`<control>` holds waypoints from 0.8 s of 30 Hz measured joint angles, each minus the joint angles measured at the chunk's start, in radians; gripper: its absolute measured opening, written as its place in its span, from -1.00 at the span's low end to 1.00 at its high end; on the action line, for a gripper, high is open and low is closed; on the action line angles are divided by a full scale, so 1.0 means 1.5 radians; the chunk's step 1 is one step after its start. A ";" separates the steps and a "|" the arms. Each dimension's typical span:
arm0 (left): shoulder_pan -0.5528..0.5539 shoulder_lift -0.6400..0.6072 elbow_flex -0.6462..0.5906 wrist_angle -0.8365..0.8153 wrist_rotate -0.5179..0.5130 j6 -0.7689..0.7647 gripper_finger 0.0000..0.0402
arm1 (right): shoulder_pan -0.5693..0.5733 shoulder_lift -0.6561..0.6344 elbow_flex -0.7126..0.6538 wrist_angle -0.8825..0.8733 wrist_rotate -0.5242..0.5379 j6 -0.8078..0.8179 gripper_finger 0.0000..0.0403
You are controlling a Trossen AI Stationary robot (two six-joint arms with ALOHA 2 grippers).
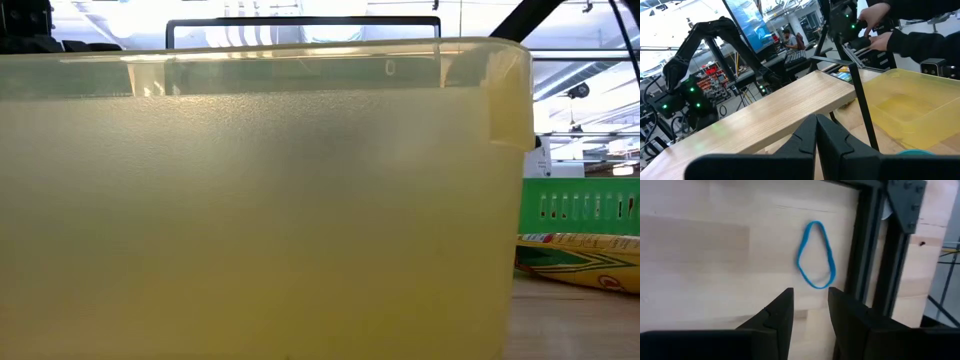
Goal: Pick & Place Office Desk Supplies
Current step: Put the thin blue rubber band into the green bin
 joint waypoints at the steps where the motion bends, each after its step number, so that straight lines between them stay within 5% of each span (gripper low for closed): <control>1: 0.000 0.000 0.000 0.000 0.000 0.000 -0.94 | -0.001 -0.004 -0.003 0.002 0.002 -0.001 -0.41; 24: 0.000 0.000 0.000 0.000 0.000 0.000 -0.94 | -0.057 0.111 0.026 -0.010 -0.046 -0.102 -0.49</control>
